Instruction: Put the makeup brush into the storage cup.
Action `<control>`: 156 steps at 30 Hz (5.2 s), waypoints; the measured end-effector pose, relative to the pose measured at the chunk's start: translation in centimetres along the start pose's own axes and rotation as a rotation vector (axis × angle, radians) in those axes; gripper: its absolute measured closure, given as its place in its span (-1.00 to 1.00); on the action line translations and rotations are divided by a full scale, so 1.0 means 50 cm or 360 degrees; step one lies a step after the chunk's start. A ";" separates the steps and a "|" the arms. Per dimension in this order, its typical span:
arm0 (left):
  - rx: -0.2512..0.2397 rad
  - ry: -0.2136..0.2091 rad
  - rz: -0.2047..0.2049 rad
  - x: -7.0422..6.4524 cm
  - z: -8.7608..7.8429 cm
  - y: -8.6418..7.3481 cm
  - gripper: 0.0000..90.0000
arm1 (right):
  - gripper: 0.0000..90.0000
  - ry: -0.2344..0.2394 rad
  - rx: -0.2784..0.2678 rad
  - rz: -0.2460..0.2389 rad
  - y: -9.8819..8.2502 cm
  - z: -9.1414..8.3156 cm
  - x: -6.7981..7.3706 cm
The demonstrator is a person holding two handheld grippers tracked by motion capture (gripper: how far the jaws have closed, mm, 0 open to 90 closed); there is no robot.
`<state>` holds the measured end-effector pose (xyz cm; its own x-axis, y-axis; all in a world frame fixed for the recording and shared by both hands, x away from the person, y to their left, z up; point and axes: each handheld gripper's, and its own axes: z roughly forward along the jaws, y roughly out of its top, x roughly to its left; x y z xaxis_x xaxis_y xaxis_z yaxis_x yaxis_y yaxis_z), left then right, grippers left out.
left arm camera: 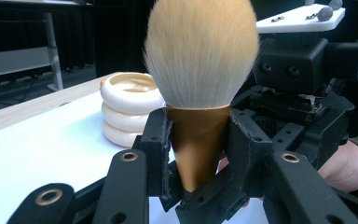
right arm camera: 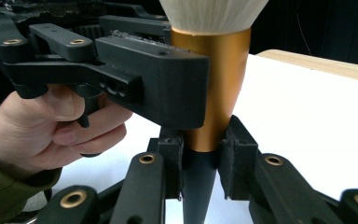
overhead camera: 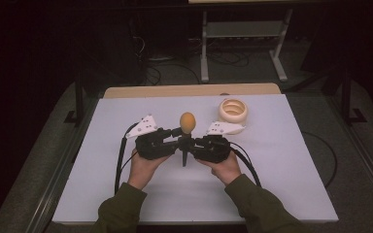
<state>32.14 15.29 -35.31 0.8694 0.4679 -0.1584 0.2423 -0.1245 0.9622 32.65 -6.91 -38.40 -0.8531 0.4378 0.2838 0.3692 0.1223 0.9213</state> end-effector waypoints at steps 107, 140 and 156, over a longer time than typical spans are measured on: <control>0.0209 0.0381 -0.0005 0.032 -0.256 -0.166 -0.82 | 0.61 -0.0437 -0.0055 -0.0102 0.136 -0.136 -0.151; 0.0215 0.0366 -0.0021 0.034 -0.257 -0.166 -0.82 | 0.60 -0.0652 -0.0102 -0.0032 0.166 -0.151 -0.239; 0.0217 0.0351 -0.0024 0.032 -0.254 -0.167 -0.82 | 0.60 -0.0755 -0.0093 -0.0028 0.164 -0.139 -0.274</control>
<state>26.06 28.18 -40.80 0.7540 0.6483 -0.1059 0.3232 -0.2258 0.9190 44.78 -18.10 -32.90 -0.5914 0.7962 0.1278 0.3234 0.0889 0.9421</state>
